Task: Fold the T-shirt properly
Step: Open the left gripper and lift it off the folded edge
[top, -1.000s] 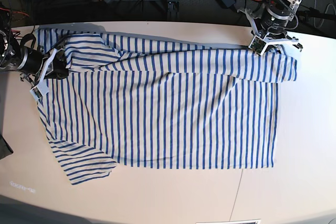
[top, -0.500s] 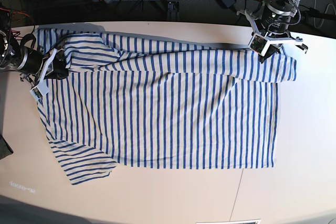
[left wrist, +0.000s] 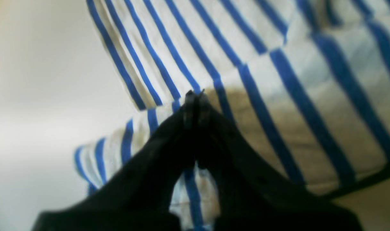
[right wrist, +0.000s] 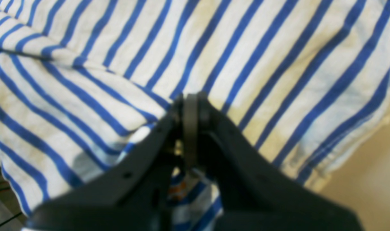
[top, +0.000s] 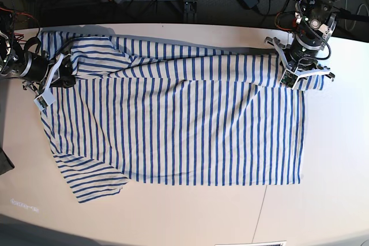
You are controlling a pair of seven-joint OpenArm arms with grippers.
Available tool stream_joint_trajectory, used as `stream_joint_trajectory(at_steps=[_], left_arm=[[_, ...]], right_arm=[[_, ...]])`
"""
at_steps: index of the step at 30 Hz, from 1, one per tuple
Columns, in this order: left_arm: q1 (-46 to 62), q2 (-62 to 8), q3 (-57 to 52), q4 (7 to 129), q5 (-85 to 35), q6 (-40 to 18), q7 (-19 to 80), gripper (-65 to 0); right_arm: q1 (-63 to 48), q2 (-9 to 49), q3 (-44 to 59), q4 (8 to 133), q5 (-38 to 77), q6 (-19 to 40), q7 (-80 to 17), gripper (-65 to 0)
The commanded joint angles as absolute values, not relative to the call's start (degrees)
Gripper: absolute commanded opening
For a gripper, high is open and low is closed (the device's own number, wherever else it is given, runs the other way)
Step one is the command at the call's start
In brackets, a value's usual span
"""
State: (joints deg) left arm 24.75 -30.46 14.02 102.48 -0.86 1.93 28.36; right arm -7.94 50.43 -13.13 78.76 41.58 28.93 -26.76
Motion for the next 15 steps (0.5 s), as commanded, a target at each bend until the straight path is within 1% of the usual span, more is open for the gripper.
stream_joint_trajectory(at_steps=[1,6,15], left_arm=[[24.8,-31.0,13.7,102.8,-0.6,1.6,27.7,-65.0],[28.4,-30.9,13.7,102.4,1.3,1.7,24.6,-65.0],[30.6,-29.8,13.7,103.1,2.5,2.6,24.2,-65.0]], right_arm=[[-8.3,51.4,-13.1,78.7,40.0,32.3,-29.8,-65.0],[-9.5,51.4,-13.1,78.7,39.9,32.4,-30.2,-65.0],[-12.6,51.4,-13.0,78.7,39.9,32.4,-30.0,-65.0]])
